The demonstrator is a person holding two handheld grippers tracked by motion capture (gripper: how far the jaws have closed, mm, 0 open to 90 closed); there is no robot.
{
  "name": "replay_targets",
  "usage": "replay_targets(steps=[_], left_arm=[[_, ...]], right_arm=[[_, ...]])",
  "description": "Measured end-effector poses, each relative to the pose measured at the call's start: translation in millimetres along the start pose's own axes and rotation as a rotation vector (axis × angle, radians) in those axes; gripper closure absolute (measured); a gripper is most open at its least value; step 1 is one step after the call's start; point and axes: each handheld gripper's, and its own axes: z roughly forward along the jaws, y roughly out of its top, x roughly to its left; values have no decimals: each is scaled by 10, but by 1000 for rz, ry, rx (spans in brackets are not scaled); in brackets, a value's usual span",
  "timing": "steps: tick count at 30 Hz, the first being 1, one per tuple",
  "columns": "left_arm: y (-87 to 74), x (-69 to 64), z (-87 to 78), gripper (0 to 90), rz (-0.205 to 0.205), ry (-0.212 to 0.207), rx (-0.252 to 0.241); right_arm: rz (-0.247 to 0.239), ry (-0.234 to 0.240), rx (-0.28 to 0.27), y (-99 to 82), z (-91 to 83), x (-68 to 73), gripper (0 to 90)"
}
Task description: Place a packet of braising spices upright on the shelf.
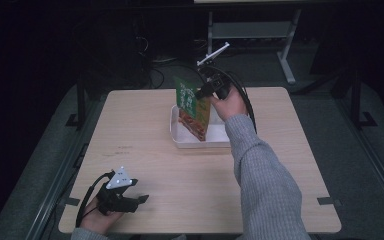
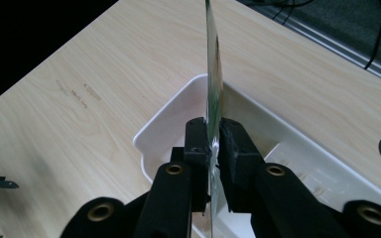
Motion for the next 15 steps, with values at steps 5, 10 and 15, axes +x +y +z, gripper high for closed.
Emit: replay_targets(steps=[5, 10, 15], left_arm=[[0, 2, 1, 318, 2, 0, 1], [-2, 1, -1, 317, -1, 2, -3], [-5, 6, -2, 312, -3, 3, -5]], right_arm=[[-7, 5, 3, -41, 30, -22, 889], [-2, 8, 3, -48, 27, -30, 862], [5, 9, -8, -70, 0, -51, 762]])
